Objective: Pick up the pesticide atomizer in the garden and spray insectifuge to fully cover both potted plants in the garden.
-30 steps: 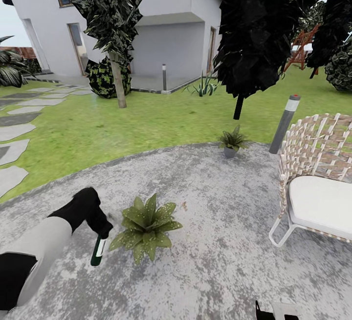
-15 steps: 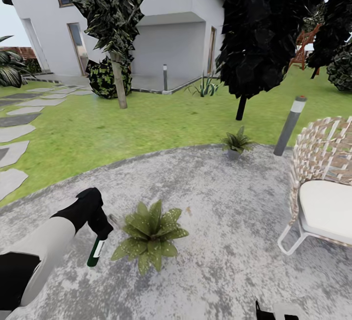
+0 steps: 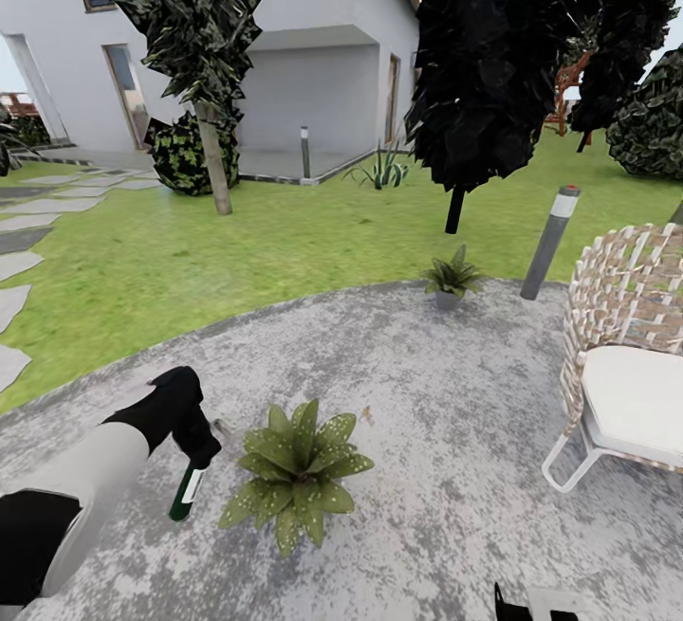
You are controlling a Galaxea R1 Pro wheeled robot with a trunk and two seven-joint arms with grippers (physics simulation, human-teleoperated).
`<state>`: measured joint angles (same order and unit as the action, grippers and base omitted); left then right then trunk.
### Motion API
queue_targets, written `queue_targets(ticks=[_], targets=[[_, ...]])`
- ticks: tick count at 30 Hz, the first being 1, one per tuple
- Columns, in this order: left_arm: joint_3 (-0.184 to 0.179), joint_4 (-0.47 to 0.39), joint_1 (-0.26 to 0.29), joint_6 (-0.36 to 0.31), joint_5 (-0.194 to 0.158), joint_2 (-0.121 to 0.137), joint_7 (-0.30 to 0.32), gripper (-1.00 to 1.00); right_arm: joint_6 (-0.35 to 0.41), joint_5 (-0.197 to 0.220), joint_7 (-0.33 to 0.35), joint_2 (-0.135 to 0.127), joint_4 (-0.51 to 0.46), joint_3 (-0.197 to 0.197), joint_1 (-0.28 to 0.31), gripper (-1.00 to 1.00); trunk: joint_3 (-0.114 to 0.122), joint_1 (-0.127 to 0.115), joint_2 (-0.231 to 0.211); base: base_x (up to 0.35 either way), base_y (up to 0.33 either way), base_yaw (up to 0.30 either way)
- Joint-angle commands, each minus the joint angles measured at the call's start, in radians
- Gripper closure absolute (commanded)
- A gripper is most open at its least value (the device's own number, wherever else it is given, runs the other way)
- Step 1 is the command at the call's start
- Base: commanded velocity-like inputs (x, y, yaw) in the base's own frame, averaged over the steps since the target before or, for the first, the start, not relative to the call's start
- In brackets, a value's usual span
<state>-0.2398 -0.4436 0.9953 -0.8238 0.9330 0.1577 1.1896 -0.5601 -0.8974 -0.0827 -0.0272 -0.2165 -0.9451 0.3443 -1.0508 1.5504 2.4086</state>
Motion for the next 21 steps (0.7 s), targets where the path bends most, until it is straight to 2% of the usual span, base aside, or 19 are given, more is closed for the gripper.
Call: queue_targets(ticks=[1, 3, 5, 7, 11, 13, 16, 21], targets=[[-0.030, 0.001, 0.000, -0.007, 0.008, -0.012, 0.007, 1.00, -0.003, -0.011, -0.007, 0.000, 0.002, -0.004, 0.001, -1.00, -0.001, 0.000, 0.000, 0.000, 0.001, -0.003], [-0.082, 0.003, 0.001, -0.010, 0.009, -0.040, 0.009, 1.00, -0.003, -0.011, -0.007, 0.001, 0.002, -0.004, 0.001, -1.00, -0.001, 0.000, 0.000, 0.000, 0.000, -0.001], [-0.115, 0.003, 0.003, -0.013, 0.009, -0.069, 0.011, 1.00, -0.003, -0.011, -0.007, 0.001, 0.002, -0.004, 0.001, -1.00, -0.001, 0.000, 0.000, 0.000, 0.000, 0.000], [-0.129, 0.003, 0.007, -0.015, 0.008, -0.086, 0.013, 1.00, -0.003, -0.011, -0.007, 0.001, 0.002, -0.004, 0.001, -1.00, -0.001, 0.000, 0.000, 0.000, 0.000, 0.000], [-0.138, 0.005, 0.012, -0.015, 0.004, -0.094, 0.032, 1.00, -0.003, -0.011, -0.006, 0.002, 0.002, -0.004, 0.001, -1.00, -0.001, 0.000, 0.000, 0.000, 0.000, 0.000], [-0.140, 0.005, 0.012, -0.012, 0.025, -0.091, 0.085, 1.00, -0.003, -0.011, -0.006, 0.001, 0.002, -0.004, 0.001, -1.00, -0.001, 0.000, 0.000, 0.000, 0.000, 0.000], [-0.136, 0.005, 0.011, -0.013, 0.065, -0.095, 0.099, 1.00, -0.003, -0.011, -0.007, 0.001, 0.002, -0.004, 0.001, -1.00, -0.001, 0.000, 0.000, 0.000, 0.000, 0.000], [-0.133, 0.001, 0.004, -0.015, 0.075, -0.125, 0.103, 1.00, -0.003, -0.011, -0.008, 0.000, 0.002, -0.004, 0.001, -1.00, -0.001, 0.000, 0.000, 0.000, 0.000, 0.000]])
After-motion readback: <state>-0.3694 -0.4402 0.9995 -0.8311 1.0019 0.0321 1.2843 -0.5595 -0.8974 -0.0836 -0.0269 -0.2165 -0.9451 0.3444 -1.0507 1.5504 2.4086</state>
